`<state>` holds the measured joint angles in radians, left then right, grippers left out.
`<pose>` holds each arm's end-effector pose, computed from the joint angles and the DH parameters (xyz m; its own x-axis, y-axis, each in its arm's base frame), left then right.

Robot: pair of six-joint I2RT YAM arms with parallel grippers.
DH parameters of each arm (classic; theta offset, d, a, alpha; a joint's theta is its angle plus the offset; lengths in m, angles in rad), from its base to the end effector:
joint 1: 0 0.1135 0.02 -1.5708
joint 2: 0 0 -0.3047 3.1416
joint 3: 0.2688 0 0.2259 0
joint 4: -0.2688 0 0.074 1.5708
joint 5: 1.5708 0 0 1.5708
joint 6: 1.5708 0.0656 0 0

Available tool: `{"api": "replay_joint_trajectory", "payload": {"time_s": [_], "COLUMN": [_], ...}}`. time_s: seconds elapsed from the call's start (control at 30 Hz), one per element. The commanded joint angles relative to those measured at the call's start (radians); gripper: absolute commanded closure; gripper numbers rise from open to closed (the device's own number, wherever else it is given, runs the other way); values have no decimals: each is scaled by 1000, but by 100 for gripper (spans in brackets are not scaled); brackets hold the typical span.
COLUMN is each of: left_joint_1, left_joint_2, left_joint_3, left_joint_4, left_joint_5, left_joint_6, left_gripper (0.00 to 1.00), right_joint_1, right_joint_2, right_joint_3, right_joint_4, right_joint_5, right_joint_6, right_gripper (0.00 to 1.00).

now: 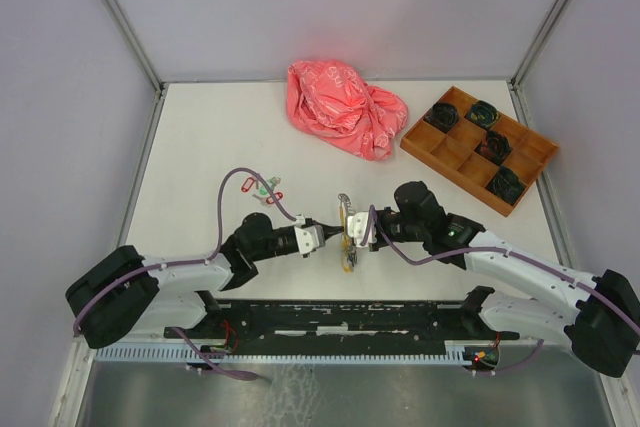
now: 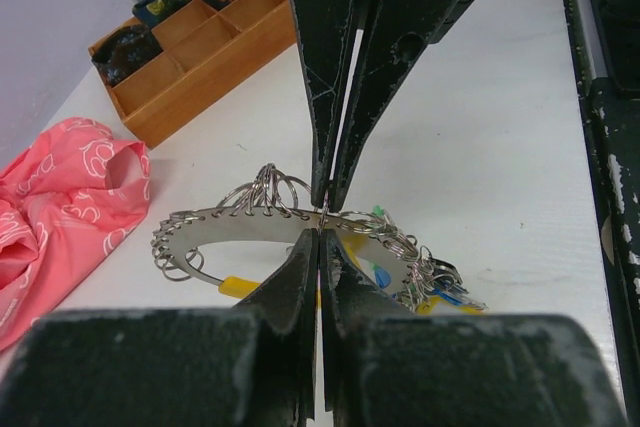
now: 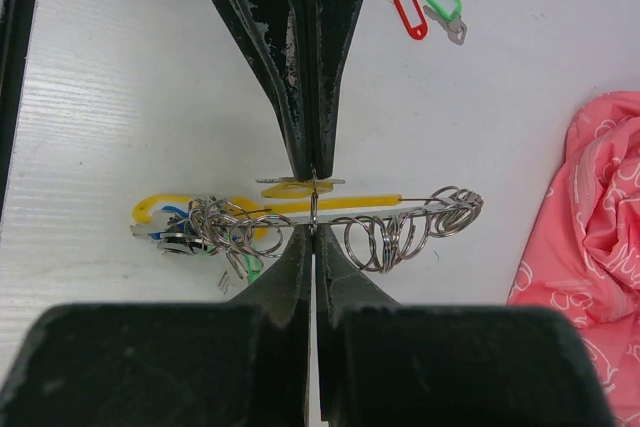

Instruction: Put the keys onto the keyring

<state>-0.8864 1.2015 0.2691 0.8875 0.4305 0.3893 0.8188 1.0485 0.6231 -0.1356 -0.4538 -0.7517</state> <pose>0.1188 -0.1889 0.2525 0.3410 0.1276 -0.9313 0.9060 0.2195 0.3618 0.1182 0.1684 0.2716 0.3559 -0.5180 -0.7778 -0.9129 -0.0148 -0.4078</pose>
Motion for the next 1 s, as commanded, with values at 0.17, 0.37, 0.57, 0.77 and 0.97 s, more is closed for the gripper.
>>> {"api": "replay_joint_trajectory", "payload": {"time_s": [0.17, 0.37, 0.57, 0.77, 0.97], "left_joint_1": [-16, -19, -16, -15, -11], "left_joint_2": [11, 20, 11, -26, -56], "left_joint_3": [24, 15, -15, -52, -95], "left_joint_4": [145, 154, 171, 169, 206], "left_joint_5": [73, 67, 34, -5, -18], "left_joint_6": [-44, -45, -47, -59, -87], "left_gripper": [97, 97, 97, 97, 97], "right_joint_1": [23, 23, 23, 23, 23], "right_joint_2": [-6, -16, -35, -59, -81], "right_joint_3": [-1, -11, -21, -26, -41], "right_joint_4": [121, 152, 146, 112, 112], "right_joint_5": [-44, -50, -32, -2, 25], "right_joint_6": [41, 69, 66, 43, 32], "right_gripper": [99, 99, 100, 99, 100]}}
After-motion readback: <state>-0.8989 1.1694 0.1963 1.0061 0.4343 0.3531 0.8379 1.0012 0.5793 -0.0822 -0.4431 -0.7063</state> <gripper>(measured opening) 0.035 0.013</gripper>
